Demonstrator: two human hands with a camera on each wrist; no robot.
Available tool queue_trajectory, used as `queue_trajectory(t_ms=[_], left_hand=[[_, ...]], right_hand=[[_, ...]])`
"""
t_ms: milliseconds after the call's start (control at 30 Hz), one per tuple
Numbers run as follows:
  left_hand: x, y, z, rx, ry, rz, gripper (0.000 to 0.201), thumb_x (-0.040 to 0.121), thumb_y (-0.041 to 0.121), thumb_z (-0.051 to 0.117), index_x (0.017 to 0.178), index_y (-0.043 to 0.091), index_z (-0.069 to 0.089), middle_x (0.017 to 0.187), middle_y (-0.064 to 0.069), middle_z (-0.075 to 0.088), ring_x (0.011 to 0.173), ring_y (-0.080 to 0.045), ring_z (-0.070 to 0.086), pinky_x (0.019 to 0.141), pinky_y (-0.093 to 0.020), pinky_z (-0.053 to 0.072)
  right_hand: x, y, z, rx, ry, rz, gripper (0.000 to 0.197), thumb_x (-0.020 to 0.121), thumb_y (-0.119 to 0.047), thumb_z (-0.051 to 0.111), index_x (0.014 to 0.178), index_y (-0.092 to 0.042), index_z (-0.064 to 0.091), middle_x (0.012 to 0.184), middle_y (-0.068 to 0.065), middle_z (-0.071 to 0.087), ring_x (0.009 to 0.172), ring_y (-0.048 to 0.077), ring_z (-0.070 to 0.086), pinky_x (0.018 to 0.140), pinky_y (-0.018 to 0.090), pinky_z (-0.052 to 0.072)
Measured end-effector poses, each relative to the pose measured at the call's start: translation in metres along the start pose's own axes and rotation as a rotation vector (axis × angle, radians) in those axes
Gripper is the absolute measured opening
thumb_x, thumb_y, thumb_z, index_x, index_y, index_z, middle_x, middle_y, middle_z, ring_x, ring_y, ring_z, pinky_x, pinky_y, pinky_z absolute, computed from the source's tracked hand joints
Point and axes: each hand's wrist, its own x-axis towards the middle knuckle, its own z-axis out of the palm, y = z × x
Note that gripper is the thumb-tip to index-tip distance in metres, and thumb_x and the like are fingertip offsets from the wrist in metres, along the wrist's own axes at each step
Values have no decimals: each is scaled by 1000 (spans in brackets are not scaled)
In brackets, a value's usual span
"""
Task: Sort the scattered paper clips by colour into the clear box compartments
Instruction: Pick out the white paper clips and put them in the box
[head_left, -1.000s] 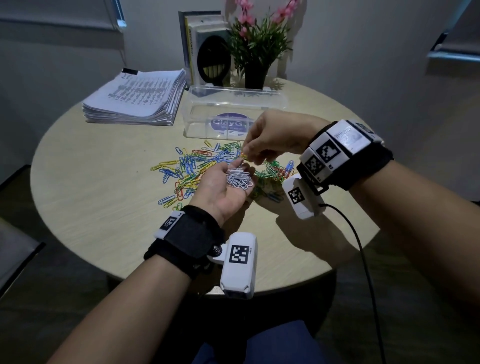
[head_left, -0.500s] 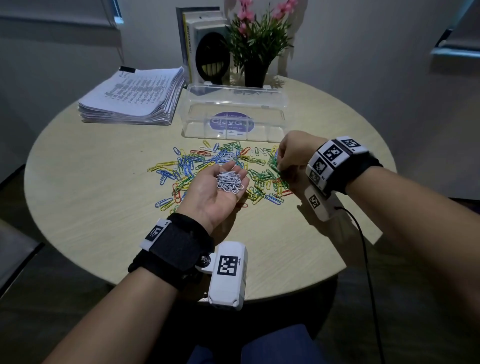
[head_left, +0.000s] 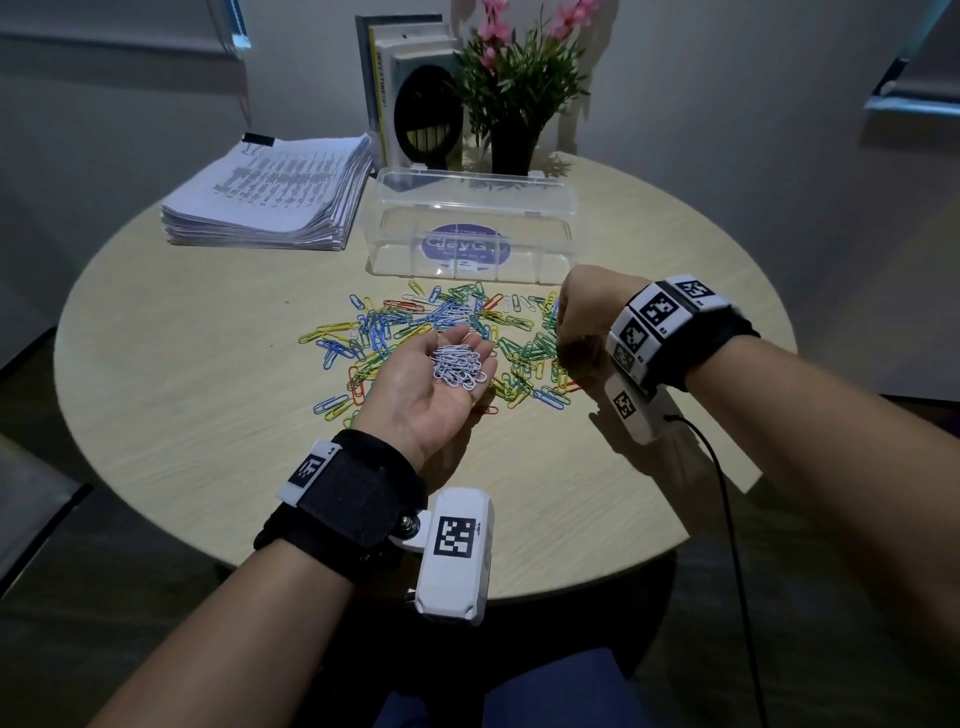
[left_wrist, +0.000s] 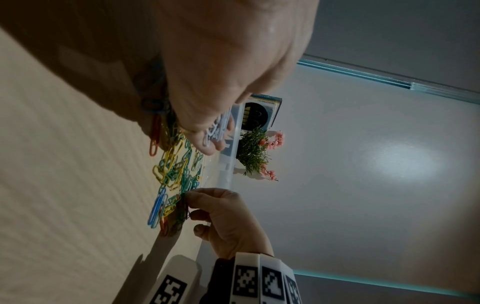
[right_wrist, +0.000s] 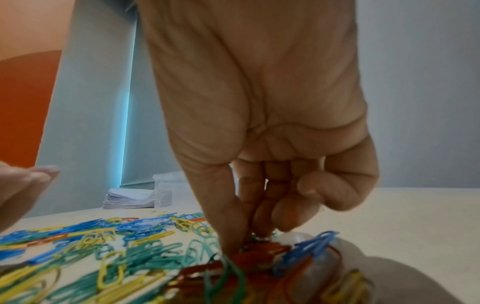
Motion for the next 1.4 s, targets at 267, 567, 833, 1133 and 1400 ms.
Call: queue_trajectory(t_ms=[267,567,833,1133,1400], left_hand=[[-2,2,-1,0,5,6,34,101,16,28,90,1,56,90,-14,58,84,-23,57,90,-37,43],[5,5,1,2,11,6,35,102,19,28,90,2,57,93,-14,58,86,-23,58,90,-37,43],[12,12,-3,-16,7,14,36,102,20,29,91,1,58,94,-14,59,87,-23,59,89,-37,44],[17,17,-7,-33,5,11,38,102,21,29,92,0,59,92,-15,60,88,-23,59,90,-37,45],[17,20,-7,-31,7,22,38,103,22,28,92,1,58,92,-14,59,87,-23,59,88,-37,45]], right_hand=[[-2,5,0,143,8,-6,17,77,-20,62,81,-3,67,67,7,51,62,22,47,53,22,34],[25,-7,-14,278,95,-29,31,74,-1,58,101,12,67,71,11,52,67,19,47,60,29,38],[50,-27,-9,68,123,-17,15,81,-7,65,95,-1,66,83,11,60,78,26,57,62,28,44],[50,-41,-13,-24,101,-45,23,78,-19,75,89,-1,65,79,11,58,73,28,55,54,27,43],[44,-32,-11,-33,43,-71,21,74,-29,73,82,-18,57,81,5,55,77,26,53,76,34,50]])
